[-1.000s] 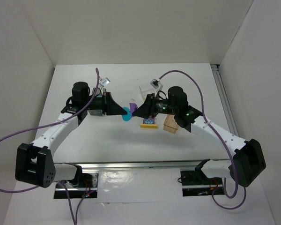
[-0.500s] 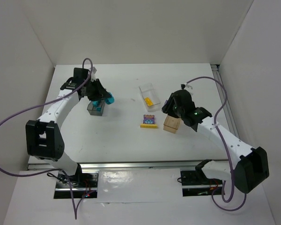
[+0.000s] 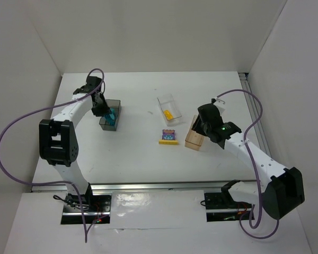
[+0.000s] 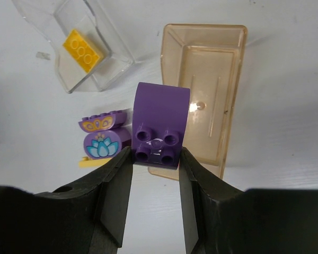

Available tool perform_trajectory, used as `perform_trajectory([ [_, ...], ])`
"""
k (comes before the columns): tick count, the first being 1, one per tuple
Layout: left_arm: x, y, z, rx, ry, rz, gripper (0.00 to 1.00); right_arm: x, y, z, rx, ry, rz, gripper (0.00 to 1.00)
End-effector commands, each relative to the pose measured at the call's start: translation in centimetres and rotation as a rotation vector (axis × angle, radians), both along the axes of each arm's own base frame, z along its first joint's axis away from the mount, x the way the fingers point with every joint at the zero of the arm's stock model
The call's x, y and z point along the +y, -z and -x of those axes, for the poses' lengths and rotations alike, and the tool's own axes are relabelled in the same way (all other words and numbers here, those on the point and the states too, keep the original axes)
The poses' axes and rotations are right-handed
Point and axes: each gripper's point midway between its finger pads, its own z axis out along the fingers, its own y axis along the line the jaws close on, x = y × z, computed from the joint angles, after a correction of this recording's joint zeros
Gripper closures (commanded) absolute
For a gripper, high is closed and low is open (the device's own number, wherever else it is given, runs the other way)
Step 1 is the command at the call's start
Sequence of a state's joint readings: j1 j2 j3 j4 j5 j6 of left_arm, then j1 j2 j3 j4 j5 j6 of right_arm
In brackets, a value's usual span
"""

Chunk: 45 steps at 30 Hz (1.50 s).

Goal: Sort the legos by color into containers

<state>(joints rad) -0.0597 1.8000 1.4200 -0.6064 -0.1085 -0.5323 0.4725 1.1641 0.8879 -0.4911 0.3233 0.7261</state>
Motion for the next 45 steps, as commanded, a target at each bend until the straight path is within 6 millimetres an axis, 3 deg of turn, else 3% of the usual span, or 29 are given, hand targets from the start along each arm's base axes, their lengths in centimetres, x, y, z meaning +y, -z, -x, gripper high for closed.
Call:
perform_trajectory([
  [1,1.8,-0.6,-0.6,-0.007,-0.08,-0.038,1.0,-1.2,1.1,0.2,0.03,0.026,0.058,0.63],
  [5,1.4,-1.2,-1.1,-0.035,-0.071,-0.019,1.0,-1.6,1.7,0.3,0.046,0.035,0.066,0.63],
  [8,1.7,-1.1,-1.1,-0.034,-0.066,-0.016,0.98,-1.8,2.4,0.2,0.065,0.042,0.084,0.57],
  [9,1.6,-1.1,-1.0,-0.032,-0.052,-0.013,0.78,-1.6,2.7,-0.1,0.066,0.042,0.085,0.55],
  [11,1.4,-1.1,-1.0,-0.032,-0.047,-0.005,0.58,-1.9,3.8,0.0,0.094,0.058,0.102,0.54],
  [12,1.4,-1.1,-1.0,-0.032,-0.047,-0.005,0.39,-2.1,4.0,0.0,0.099,0.065,0.113,0.51],
  [13,1.2,-1.1,-1.0,-0.031,-0.033,0.001,0.29,-2.0,3.9,-0.2,0.091,0.066,0.109,0.48],
  [16,1.1,-2.5,-1.0,-0.064,-0.018,0.006,0.11,-2.4,4.9,-0.3,0.113,0.088,0.136,0.24],
  [18,1.1,-3.9,-1.2,-0.091,-0.018,0.007,0.09,-2.6,4.7,-0.9,0.114,0.103,0.157,0.15],
  [22,0.9,-6.4,-0.9,-0.137,0.009,0.008,0.09,-1.9,3.4,-1.4,0.087,0.078,0.167,0.17],
  [23,0.9,-7.9,-1.0,-0.175,0.009,0.009,0.09,-1.5,2.9,-1.2,0.072,0.055,0.179,0.19],
  [25,0.1,-9.3,-0.7,-0.207,0.042,0.021,0.1,0.4,1.4,-1.6,0.015,-0.006,0.17,0.2],
  [28,-2.9,-11.1,0.3,-0.249,0.143,0.036,0.13,6.2,0.2,-0.6,-0.043,-0.252,0.194,0.19],
  [29,-3.6,-11.5,0.6,-0.26,0.172,0.042,0.13,7.3,0.1,-0.4,-0.046,-0.29,0.206,0.17],
  [31,-5.2,-11.8,1.8,-0.27,0.202,0.064,0.15,10.1,0.6,-0.1,-0.022,-0.361,0.233,0.09],
  [35,-6.7,-12.1,3.6,-0.294,0.215,0.135,0.15,12.3,2.7,-0.7,0.045,-0.4,0.282,0.04],
  [41,-7.3,-11.5,4.4,-0.273,0.233,0.137,0.16,14.2,6.2,-1.6,0.142,-0.397,0.287,0.0],
  [45,-7.8,-11.1,4.8,-0.261,0.248,0.145,0.16,14.2,7.8,-2.1,0.18,-0.349,0.284,0.0],
])
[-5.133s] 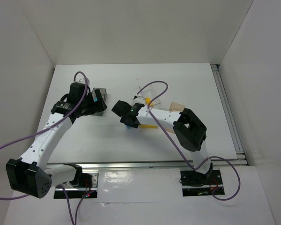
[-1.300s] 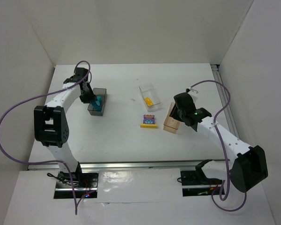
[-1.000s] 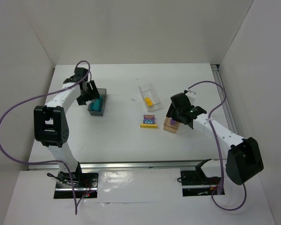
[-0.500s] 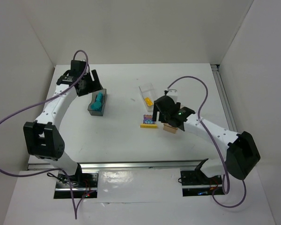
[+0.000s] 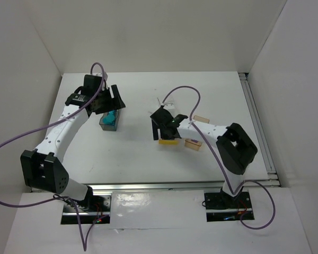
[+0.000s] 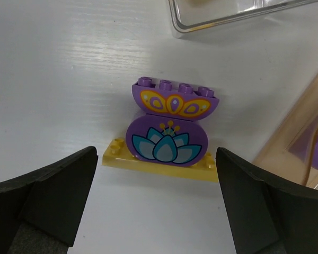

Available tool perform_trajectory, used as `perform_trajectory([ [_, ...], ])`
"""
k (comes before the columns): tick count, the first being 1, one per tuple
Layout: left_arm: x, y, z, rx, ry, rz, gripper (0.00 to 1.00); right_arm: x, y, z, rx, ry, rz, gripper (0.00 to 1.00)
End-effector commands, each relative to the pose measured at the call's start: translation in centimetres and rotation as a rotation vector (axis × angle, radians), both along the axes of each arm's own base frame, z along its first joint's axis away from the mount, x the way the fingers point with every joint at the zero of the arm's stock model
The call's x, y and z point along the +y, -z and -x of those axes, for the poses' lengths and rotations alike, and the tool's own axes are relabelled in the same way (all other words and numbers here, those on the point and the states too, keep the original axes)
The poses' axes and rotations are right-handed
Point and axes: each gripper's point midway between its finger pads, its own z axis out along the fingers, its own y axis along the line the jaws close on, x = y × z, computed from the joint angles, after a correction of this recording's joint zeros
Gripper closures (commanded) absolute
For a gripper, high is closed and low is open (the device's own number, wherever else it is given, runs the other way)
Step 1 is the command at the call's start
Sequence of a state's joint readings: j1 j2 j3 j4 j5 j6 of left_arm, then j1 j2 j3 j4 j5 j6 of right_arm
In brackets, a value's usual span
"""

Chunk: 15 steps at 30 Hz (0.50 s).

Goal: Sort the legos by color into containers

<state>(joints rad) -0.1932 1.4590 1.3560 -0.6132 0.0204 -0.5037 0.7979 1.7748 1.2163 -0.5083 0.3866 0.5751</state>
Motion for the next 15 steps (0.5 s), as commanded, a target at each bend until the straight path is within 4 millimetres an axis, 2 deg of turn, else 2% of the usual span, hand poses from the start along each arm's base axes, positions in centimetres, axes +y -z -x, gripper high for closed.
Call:
perform_trajectory([
  [1,-0.7,0.2,0.6,0.007,0.017,0.022,0.16,0.5,-0.9,-1.4,-0.026,0.055,-0.018,0.0],
  [5,-1.0,0.9,0.8,0.025,0.026,0.018,0.16,-0.5,0.4,-2.0,-0.003,0.092,0.001,0.0],
  [8,-1.4,1.5,1.0,0.045,0.029,0.021,0.17,-0.4,1.5,-2.3,0.011,0.113,-0.015,0.0],
  [11,-1.7,2.2,1.3,0.056,0.038,0.018,0.17,-0.5,2.1,-2.2,0.027,0.12,-0.037,0.04],
  [15,-1.9,3.1,1.8,0.078,0.047,0.013,0.17,-0.2,2.8,-1.8,0.049,0.13,-0.055,0.15],
])
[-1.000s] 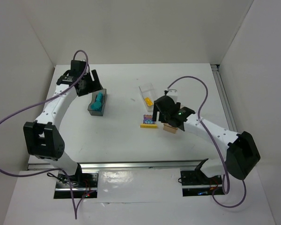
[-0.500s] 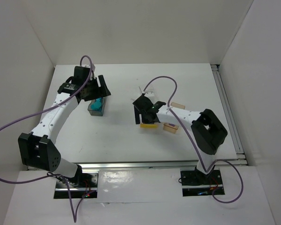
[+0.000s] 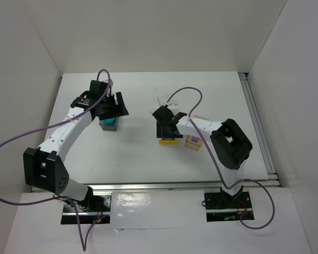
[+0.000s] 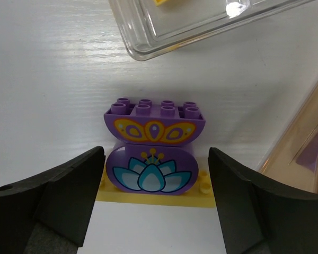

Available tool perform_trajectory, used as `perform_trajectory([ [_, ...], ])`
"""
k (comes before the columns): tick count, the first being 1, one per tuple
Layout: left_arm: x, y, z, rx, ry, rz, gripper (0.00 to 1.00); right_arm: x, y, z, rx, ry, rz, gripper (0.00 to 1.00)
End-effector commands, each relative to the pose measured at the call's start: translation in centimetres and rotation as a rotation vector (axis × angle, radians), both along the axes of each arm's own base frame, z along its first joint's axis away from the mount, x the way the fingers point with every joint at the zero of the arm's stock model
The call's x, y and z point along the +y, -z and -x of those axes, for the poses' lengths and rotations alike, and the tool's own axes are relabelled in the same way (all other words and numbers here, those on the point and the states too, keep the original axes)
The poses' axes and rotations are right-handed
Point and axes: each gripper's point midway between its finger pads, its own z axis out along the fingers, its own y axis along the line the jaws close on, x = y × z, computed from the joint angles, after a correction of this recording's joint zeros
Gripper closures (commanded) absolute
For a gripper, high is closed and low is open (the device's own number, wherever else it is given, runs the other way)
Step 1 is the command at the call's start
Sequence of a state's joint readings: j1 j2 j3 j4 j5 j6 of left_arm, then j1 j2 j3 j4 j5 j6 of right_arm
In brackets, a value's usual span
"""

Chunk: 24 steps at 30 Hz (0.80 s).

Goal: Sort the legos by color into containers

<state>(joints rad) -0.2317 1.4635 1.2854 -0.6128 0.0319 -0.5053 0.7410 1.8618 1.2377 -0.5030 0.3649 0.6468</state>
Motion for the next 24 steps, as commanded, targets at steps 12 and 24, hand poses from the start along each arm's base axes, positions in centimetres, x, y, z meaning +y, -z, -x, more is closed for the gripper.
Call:
perform_trajectory([
  [12,-8.6,1.8,2.6,0.01,0.29,0.384,0.13,1.6,-3.8,-0.7,-0.07,0.021,-0.128,0.45],
  [24,-13.3,3.0,6.5,-0.155,0.375,0.718,0.11,3.6,-9.2,-0.7,-0.131,0.028,-0.314,0.45],
])
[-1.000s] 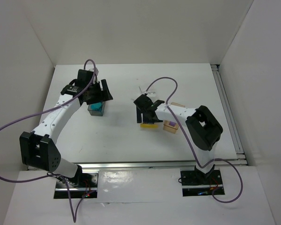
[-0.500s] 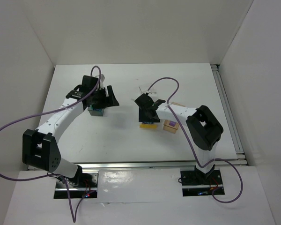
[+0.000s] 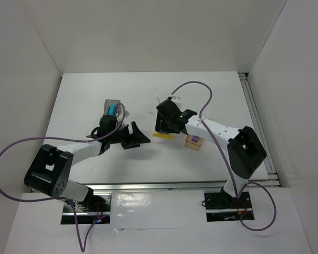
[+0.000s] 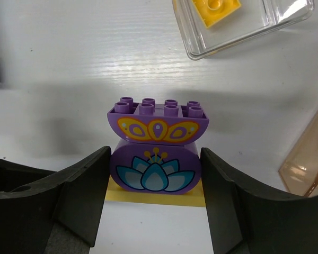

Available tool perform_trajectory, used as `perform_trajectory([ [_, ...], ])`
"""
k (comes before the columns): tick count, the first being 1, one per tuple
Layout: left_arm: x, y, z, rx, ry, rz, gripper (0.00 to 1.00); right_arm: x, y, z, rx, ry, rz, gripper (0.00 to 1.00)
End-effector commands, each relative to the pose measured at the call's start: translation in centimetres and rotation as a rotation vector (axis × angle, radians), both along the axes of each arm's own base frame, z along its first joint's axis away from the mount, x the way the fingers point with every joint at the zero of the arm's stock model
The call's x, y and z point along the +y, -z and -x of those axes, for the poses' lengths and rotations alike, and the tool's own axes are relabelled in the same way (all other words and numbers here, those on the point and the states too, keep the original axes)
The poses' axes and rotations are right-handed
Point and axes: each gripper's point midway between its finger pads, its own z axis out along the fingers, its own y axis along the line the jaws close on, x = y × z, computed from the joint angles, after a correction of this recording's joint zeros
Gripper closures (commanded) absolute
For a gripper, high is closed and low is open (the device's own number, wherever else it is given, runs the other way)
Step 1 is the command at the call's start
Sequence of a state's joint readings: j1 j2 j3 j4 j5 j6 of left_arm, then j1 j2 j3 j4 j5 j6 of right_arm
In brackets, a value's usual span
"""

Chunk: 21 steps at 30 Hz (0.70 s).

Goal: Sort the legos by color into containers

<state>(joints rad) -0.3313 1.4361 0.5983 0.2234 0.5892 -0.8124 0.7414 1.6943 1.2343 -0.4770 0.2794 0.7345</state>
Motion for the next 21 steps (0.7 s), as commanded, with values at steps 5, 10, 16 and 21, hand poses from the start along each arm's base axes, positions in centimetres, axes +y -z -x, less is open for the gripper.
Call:
perform_trajectory([
  [5,-2.2,-7.2,-2.7,-0.241,-0.09,0.218,0.16,1.5,-2.9,-0.4,-0.056,-0.006,-0.087,0.45],
  [10,-2.6,-7.3,-4.1,-0.257,-0.088,0.204,0.19,1.6,-3.3,-0.3,-0.058,-0.012,-0.098,0.45],
  [16,-3.7,-6.6,-4.4,-0.246,-0.036,0.245,0.25,1.9,-3.7,-0.4,-0.06,-0.018,-0.11,0.45],
  [21,-4.2,-5.3,-4.0,-0.221,-0.011,0.245,0.25,2.7,-4.1,-0.2,-0.056,-0.05,-0.138,0.45],
])
